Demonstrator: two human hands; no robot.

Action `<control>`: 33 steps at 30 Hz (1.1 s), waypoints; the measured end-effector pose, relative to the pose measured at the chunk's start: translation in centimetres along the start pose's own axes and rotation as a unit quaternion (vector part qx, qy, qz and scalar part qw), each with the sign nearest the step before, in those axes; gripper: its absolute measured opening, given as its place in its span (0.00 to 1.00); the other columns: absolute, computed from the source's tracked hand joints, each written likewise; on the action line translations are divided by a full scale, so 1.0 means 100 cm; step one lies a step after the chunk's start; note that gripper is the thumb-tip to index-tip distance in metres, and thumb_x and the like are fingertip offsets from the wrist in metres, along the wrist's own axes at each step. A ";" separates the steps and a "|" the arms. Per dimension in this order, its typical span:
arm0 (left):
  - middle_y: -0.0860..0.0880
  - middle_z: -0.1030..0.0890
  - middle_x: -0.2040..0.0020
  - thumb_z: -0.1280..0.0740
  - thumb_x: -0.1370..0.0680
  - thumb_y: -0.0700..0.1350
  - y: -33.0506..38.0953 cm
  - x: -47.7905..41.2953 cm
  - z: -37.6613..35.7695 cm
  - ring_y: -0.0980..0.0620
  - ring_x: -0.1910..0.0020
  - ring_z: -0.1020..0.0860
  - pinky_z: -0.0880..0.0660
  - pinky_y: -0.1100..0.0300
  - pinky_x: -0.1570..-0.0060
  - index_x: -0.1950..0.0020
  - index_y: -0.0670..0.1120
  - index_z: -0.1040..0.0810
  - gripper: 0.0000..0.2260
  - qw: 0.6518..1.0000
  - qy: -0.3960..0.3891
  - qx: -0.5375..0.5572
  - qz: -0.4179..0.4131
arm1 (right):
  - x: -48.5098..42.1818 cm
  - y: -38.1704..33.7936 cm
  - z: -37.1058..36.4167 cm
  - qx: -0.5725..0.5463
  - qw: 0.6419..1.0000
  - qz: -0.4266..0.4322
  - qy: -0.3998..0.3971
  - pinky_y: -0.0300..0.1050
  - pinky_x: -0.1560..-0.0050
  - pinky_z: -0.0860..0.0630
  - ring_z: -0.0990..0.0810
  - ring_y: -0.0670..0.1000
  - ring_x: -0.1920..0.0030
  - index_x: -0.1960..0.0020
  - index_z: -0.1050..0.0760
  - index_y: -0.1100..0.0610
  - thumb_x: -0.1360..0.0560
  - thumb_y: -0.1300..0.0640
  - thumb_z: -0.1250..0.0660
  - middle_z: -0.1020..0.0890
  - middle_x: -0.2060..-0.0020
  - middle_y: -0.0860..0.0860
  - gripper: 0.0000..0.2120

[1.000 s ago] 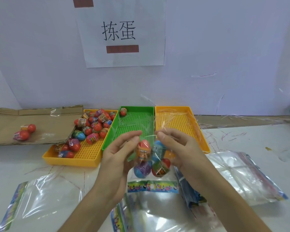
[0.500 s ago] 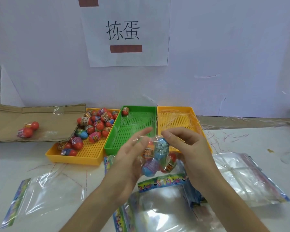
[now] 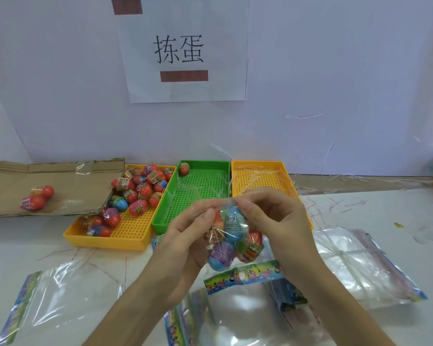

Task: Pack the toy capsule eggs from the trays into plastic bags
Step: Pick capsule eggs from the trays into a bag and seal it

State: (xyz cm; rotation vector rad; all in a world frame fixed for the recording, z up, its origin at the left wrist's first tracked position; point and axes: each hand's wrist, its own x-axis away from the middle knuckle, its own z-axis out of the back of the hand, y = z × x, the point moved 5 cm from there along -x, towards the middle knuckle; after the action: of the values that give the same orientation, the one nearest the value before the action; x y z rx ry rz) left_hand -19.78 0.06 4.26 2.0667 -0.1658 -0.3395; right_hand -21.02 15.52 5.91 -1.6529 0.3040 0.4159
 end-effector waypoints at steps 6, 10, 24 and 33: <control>0.45 0.14 0.51 0.32 0.23 0.44 0.001 -0.002 0.003 0.51 0.53 0.15 0.18 0.59 0.57 0.50 0.48 0.13 0.09 1.000 0.019 -0.012 -0.010 | 0.001 -0.003 -0.007 0.044 0.997 0.009 -0.061 0.35 0.61 0.25 0.21 0.44 0.59 0.51 0.16 0.49 0.23 0.56 0.32 0.19 0.58 0.46 0.06; 0.45 0.14 0.52 0.35 0.24 0.44 0.003 -0.003 0.004 0.51 0.53 0.15 0.17 0.59 0.58 0.51 0.48 0.13 0.11 0.999 0.036 -0.024 -0.018 | 0.002 -0.004 -0.008 0.061 0.995 0.018 -0.073 0.41 0.54 0.21 0.19 0.53 0.50 0.48 0.16 0.51 0.24 0.51 0.30 0.19 0.51 0.53 0.08; 0.47 0.21 0.31 0.20 0.30 0.46 0.003 0.003 -0.009 0.42 0.40 0.17 0.17 0.53 0.51 0.45 0.48 0.16 0.15 0.996 -0.085 0.001 0.038 | 0.001 0.006 -0.007 -0.089 0.995 -0.002 -0.048 0.49 0.49 0.19 0.17 0.59 0.44 0.58 0.16 0.54 0.28 0.63 0.26 0.15 0.53 0.55 0.05; 0.43 0.21 0.31 0.24 0.30 0.39 0.004 0.003 -0.006 0.45 0.34 0.20 0.17 0.53 0.48 0.61 0.46 0.17 0.04 0.996 -0.051 0.054 0.038 | -0.001 -0.004 -0.009 -0.048 0.994 0.024 -0.099 0.41 0.47 0.22 0.18 0.48 0.44 0.53 0.17 0.60 0.30 0.59 0.26 0.16 0.53 0.48 0.07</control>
State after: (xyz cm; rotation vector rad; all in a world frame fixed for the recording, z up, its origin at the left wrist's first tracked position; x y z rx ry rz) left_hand -19.31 0.27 4.77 2.1443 -0.3312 -0.3970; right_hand -20.84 14.64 6.35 -1.6848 0.1772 0.6341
